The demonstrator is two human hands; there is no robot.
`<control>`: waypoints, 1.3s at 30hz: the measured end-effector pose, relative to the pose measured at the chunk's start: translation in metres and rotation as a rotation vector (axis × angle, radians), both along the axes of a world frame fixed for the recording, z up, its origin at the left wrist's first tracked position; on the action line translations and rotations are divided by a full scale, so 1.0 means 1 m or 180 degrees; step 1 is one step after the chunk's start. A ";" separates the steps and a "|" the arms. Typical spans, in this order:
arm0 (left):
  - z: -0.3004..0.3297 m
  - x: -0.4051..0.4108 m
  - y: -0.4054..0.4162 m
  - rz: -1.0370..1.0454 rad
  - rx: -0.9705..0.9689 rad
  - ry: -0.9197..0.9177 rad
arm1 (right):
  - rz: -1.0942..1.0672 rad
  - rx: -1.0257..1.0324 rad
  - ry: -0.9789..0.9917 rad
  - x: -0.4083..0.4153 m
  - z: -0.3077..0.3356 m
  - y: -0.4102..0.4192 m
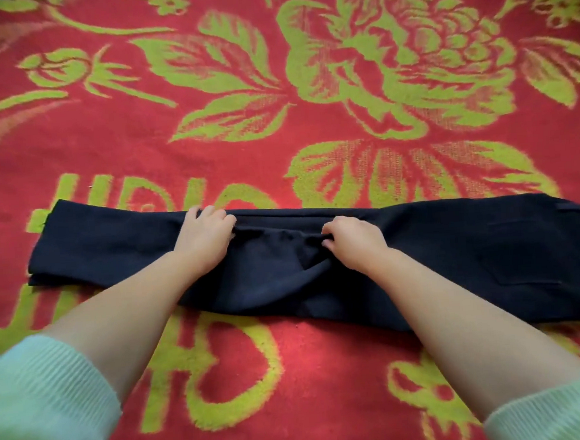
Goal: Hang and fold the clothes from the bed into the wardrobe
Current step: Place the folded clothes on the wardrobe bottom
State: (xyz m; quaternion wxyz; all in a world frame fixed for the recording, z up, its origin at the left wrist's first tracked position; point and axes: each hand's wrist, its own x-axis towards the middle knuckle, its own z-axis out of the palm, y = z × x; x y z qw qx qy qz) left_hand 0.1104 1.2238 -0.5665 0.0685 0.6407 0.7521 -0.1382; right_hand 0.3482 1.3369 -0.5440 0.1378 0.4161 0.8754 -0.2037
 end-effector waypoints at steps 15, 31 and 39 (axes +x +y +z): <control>-0.008 -0.183 -0.115 0.2503 0.0535 -0.0980 | -0.0163 -0.0103 0.0055 -0.138 -0.010 -0.059; -0.006 -0.232 -0.145 0.3528 0.1372 -0.2408 | -0.0657 0.0078 0.0497 -0.261 -0.023 -0.098; -0.001 -0.235 -0.162 0.3609 0.1640 -0.2851 | -0.0795 -0.0048 0.1009 -0.261 -0.022 -0.104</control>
